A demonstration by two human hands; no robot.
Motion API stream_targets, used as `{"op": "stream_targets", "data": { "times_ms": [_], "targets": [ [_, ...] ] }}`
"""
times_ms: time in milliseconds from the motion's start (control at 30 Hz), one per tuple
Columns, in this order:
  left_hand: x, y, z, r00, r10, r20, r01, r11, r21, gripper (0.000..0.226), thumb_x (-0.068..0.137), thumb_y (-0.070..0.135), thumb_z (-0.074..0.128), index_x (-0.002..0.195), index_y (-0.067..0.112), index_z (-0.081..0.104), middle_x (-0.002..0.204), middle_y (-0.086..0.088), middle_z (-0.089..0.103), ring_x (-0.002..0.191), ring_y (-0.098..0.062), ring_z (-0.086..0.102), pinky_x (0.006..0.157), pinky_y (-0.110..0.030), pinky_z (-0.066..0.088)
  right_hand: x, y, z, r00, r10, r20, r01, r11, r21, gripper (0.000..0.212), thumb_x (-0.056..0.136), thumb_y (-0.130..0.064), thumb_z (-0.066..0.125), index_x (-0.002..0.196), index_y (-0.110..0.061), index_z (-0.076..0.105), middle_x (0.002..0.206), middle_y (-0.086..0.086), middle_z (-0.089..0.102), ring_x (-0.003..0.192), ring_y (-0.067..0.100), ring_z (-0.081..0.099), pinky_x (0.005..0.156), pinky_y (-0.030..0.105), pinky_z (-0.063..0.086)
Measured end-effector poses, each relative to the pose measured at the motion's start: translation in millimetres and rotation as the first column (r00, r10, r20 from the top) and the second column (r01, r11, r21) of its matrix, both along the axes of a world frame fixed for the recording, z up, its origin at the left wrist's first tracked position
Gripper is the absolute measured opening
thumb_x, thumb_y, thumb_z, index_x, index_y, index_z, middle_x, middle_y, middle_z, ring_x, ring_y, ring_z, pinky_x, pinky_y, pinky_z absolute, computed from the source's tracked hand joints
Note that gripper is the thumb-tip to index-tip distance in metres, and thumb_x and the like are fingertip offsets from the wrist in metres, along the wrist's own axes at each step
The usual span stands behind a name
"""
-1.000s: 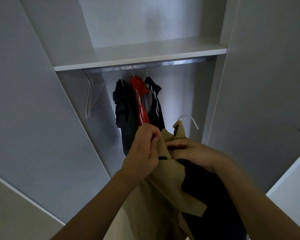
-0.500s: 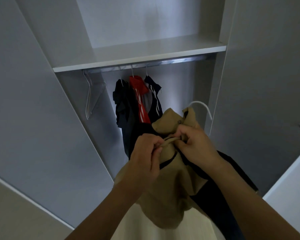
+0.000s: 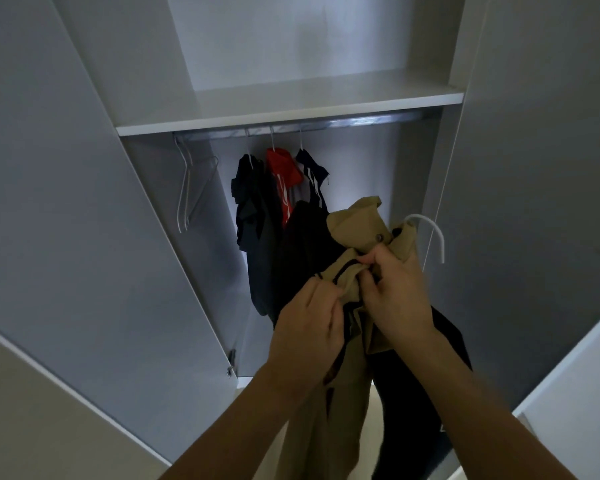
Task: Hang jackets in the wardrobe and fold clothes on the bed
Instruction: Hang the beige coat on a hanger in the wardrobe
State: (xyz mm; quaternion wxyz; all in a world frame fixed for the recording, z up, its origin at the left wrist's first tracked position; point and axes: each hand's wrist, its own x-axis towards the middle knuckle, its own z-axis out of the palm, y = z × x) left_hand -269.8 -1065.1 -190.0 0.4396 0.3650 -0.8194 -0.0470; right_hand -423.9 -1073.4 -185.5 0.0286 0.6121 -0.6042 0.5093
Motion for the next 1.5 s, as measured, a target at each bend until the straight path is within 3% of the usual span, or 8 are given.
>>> {"op": "stream_targets", "data": {
  "times_ms": [233, 467, 633, 767, 867, 967, 1233, 1500],
  "targets": [
    [-4.7, 3.3, 12.0, 0.980, 0.045, -0.195, 0.037, 0.916, 0.399, 0.021, 0.095, 0.027, 0.059, 0.078, 0.023, 0.047, 0.064, 0.008, 0.045, 0.059, -0.004, 0.048, 0.057, -0.010, 0.038, -2.3, 4.4, 4.2, 1.000, -0.023, -0.005, 0.023, 0.999, -0.032, 0.010, 0.084, -0.004, 0.061, 0.082, -0.014, 0.056, 0.093, 0.006, 0.054, 0.081, 0.008, 0.043, 0.067, 0.004, 0.033],
    [-15.2, 11.0, 17.2, 0.954, 0.129, -0.270, -0.027, 0.936, 0.350, 0.028, 0.096, 0.015, 0.057, 0.072, 0.019, 0.044, 0.063, 0.010, 0.041, 0.057, -0.004, 0.044, 0.057, -0.012, 0.035, 6.0, 5.0, 8.2, 0.996, -0.087, -0.005, 0.087, 0.996, -0.010, 0.014, 0.084, -0.006, 0.060, 0.078, -0.015, 0.052, 0.094, 0.002, 0.048, 0.074, 0.007, 0.040, 0.057, 0.010, 0.030],
    [-18.2, 16.5, 12.8, 0.988, -0.104, -0.119, 0.114, 0.990, 0.086, 0.025, 0.092, 0.018, 0.042, 0.113, 0.012, 0.055, 0.118, -0.008, 0.057, 0.112, -0.024, 0.053, 0.095, -0.032, 0.043, 7.5, 1.9, 14.5, 0.995, -0.100, -0.003, 0.100, 0.995, 0.013, 0.019, 0.085, -0.011, 0.061, 0.074, -0.016, 0.047, 0.093, 0.002, 0.046, 0.068, 0.011, 0.041, 0.054, 0.018, 0.031],
    [-8.7, 14.2, 6.5, 0.973, -0.050, -0.224, 0.087, 0.983, 0.163, 0.013, 0.096, 0.031, 0.048, 0.102, 0.024, 0.057, 0.115, -0.001, 0.054, 0.110, -0.018, 0.052, 0.093, -0.028, 0.043, 3.7, 8.4, 8.9, 0.994, -0.070, 0.079, 0.071, 0.997, -0.009, 0.013, 0.085, -0.008, 0.061, 0.077, -0.013, 0.052, 0.088, 0.002, 0.050, 0.075, 0.002, 0.044, 0.058, 0.018, 0.035],
    [-9.0, 7.3, 7.9, 0.881, 0.100, -0.463, 0.246, 0.738, 0.628, 0.016, 0.102, 0.026, 0.048, 0.114, 0.019, 0.054, 0.112, 0.000, 0.054, 0.101, -0.009, 0.056, 0.089, -0.019, 0.047, 2.6, 9.8, 9.5, 0.979, -0.072, 0.192, 0.083, 0.995, -0.049, 0.016, 0.085, -0.006, 0.060, 0.077, -0.017, 0.051, 0.085, 0.002, 0.049, 0.080, -0.012, 0.045, 0.060, 0.011, 0.038],
    [-11.1, -4.0, 10.6, 0.917, 0.008, -0.399, 0.320, 0.585, 0.745, 0.019, 0.102, 0.028, 0.048, 0.116, 0.023, 0.060, 0.092, 0.015, 0.064, 0.080, 0.008, 0.060, 0.065, -0.004, 0.043, 2.6, 6.9, 9.3, 0.956, -0.056, 0.289, 0.076, 0.995, -0.060, 0.015, 0.085, -0.008, 0.060, 0.078, -0.019, 0.053, 0.090, 0.003, 0.050, 0.077, -0.008, 0.049, 0.062, 0.008, 0.040],
    [1.4, -16.5, 18.5, 0.955, -0.006, -0.297, 0.148, 0.877, 0.456, 0.014, 0.100, 0.021, 0.053, 0.094, 0.030, 0.062, 0.076, 0.019, 0.062, 0.075, 0.006, 0.058, 0.065, -0.005, 0.041, -23.4, 5.1, 11.0, 0.883, 0.223, 0.413, -0.278, 0.957, 0.077, 0.027, 0.086, -0.010, 0.055, 0.081, -0.035, 0.062, 0.098, 0.011, 0.058, 0.081, 0.020, 0.053, 0.069, 0.019, 0.042],
    [10.5, -36.3, 26.5, 0.999, -0.003, -0.040, 0.013, 0.971, 0.241, 0.017, 0.098, 0.035, 0.055, 0.109, 0.027, 0.066, 0.089, 0.021, 0.060, 0.085, 0.004, 0.058, 0.075, -0.006, 0.042, -22.3, 7.8, 15.1, 0.860, 0.298, 0.414, -0.385, 0.912, 0.143, 0.050, 0.087, -0.040, 0.067, 0.054, -0.010, 0.045, 0.052, -0.006, 0.043, 0.052, 0.005, 0.043, 0.053, 0.016, 0.037]
  ]
}}
